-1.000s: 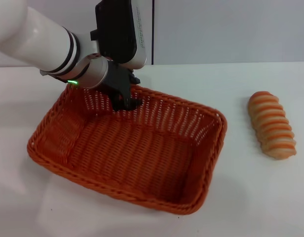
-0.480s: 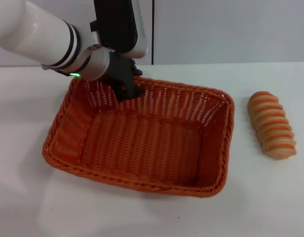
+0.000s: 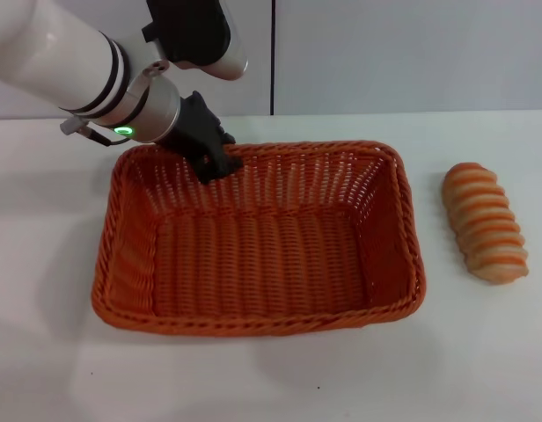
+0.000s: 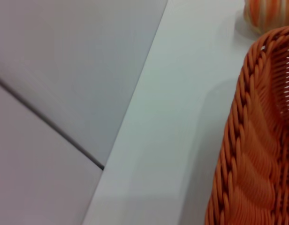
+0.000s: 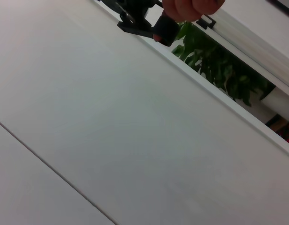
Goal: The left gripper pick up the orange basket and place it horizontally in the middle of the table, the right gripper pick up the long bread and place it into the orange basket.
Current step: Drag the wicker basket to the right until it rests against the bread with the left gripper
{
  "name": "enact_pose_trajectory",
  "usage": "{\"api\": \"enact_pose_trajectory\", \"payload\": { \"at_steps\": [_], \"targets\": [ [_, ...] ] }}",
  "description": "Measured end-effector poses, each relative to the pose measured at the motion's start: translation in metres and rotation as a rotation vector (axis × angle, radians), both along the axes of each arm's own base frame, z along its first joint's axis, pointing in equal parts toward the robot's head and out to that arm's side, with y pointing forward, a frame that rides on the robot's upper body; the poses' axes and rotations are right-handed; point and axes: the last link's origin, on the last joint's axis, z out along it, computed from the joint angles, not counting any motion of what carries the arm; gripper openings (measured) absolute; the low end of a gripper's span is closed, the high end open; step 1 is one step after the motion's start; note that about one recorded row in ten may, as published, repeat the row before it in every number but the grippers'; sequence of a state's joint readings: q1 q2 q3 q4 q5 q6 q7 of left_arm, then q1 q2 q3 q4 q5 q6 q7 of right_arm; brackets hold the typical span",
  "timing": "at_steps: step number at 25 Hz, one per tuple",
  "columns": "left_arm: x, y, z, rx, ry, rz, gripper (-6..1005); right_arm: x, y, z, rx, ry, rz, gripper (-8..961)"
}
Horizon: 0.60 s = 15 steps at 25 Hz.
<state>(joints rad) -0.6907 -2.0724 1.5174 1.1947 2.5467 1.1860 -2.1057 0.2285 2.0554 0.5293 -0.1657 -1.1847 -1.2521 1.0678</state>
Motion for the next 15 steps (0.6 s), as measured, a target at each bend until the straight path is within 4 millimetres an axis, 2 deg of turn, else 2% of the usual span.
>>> {"api": "enact_pose_trajectory", "payload": {
  "at_steps": [1, 4, 5, 15],
  "targets": [
    [-0.0026, -0.001, 0.0017, 0.001, -0.006, 0.05, 296, 0.0002, 0.0003, 0.0, -0.001, 0.001, -0.001, 831],
    [-0.0026, -0.001, 0.0017, 0.001, -0.006, 0.05, 278, 0.0004, 0.0009, 0.0001, -0.001, 0.003, -0.001, 831],
    [-0.0041, -0.0033, 0.0042, 0.003, -0.016, 0.111, 272, 0.0002, 0.0015, 0.0003, -0.001, 0.003, 0.0, 831],
    [-0.0044, -0.0058, 0.0029, -0.013, -0.01, 0.108, 231, -0.0011, 0.0052, -0.0012, -0.008, 0.006, 0.009, 831]
  ]
}}
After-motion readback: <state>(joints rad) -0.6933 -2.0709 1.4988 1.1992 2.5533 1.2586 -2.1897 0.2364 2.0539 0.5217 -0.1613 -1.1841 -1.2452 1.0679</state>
